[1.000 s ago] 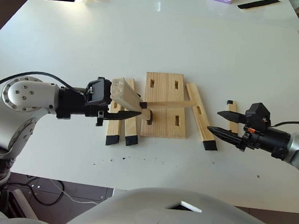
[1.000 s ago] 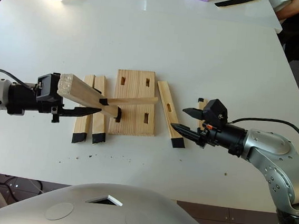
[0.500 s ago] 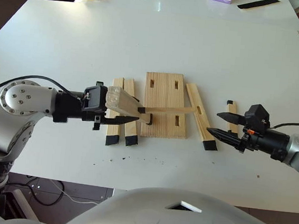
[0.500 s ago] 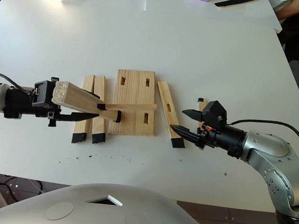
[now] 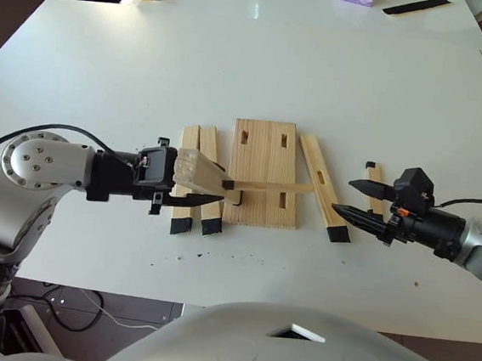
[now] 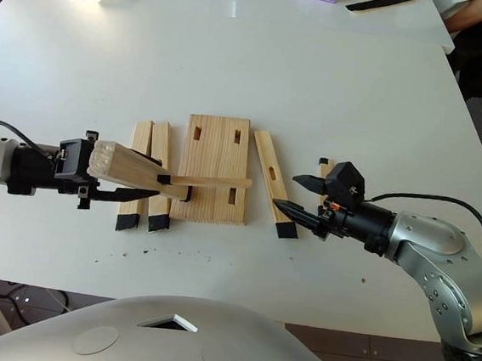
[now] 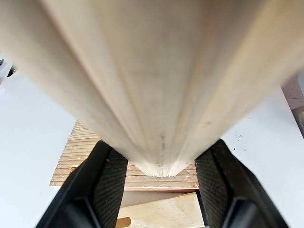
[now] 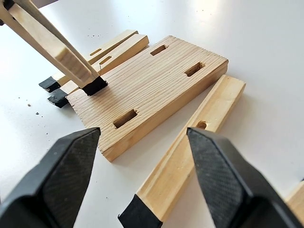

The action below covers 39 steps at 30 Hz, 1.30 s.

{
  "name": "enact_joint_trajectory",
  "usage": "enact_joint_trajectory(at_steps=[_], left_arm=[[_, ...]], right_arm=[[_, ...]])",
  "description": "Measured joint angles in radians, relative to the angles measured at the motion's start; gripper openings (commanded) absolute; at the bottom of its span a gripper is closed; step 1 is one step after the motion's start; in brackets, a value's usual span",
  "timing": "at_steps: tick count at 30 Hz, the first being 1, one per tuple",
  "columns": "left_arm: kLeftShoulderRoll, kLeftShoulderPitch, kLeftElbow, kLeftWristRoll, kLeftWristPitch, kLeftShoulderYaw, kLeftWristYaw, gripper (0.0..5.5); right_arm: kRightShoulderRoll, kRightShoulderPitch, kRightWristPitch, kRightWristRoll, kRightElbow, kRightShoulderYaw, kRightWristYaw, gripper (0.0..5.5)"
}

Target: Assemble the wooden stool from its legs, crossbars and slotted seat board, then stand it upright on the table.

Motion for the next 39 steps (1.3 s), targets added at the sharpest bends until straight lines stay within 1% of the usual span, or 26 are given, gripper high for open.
enact_joint_trajectory(at_steps=[6,14,22,29,39], left_arm=[[0.037,-0.055,0.005,-0.038,0.128,-0.026,-0.005,2.05],[0.043,-0.088,0.015,-0.045,0.154,-0.062,0.000,2.05],[0.013,-0.045,0.035,-0.004,0.059,-0.096,0.033,2.05],[0.013,0.019,0.006,0.019,-0.021,-0.098,0.069,2.05],[0.021,0.030,0.009,0.028,-0.054,-0.114,0.072,2.05]], right_arm=[[0.000,-0.007,0.008,0.002,-0.006,0.005,0.000,3.36],[-0.001,-0.025,0.020,0.020,-0.007,0.011,0.000,3.36],[-0.007,-0.044,0.030,0.026,-0.005,0.025,0.006,3.36],[-0.015,-0.048,0.039,0.033,-0.005,0.033,0.013,3.36],[-0.016,-0.048,0.045,0.035,-0.011,0.040,0.008,3.36]])
